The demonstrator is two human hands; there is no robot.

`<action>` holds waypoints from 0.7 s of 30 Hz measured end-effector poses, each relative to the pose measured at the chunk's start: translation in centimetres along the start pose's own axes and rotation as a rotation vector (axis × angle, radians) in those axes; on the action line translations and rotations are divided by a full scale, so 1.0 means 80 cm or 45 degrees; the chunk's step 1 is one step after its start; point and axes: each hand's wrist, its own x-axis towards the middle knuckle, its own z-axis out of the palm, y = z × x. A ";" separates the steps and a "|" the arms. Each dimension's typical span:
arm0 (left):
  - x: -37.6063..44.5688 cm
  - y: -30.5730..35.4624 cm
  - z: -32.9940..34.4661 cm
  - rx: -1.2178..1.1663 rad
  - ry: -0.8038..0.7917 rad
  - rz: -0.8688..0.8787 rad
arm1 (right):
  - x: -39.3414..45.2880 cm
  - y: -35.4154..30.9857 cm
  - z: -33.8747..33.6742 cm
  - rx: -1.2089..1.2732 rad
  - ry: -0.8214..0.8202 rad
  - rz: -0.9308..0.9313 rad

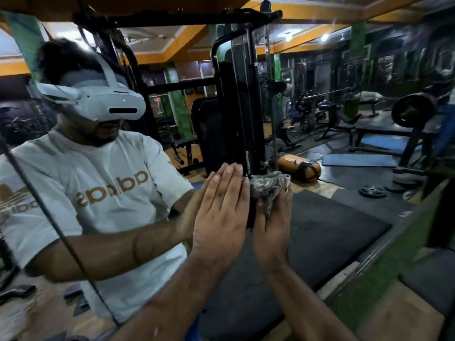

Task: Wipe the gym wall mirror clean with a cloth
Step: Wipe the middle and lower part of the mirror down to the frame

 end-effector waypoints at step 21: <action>0.075 0.048 0.020 -0.011 -0.058 0.137 | 0.107 0.053 -0.037 0.291 0.083 0.277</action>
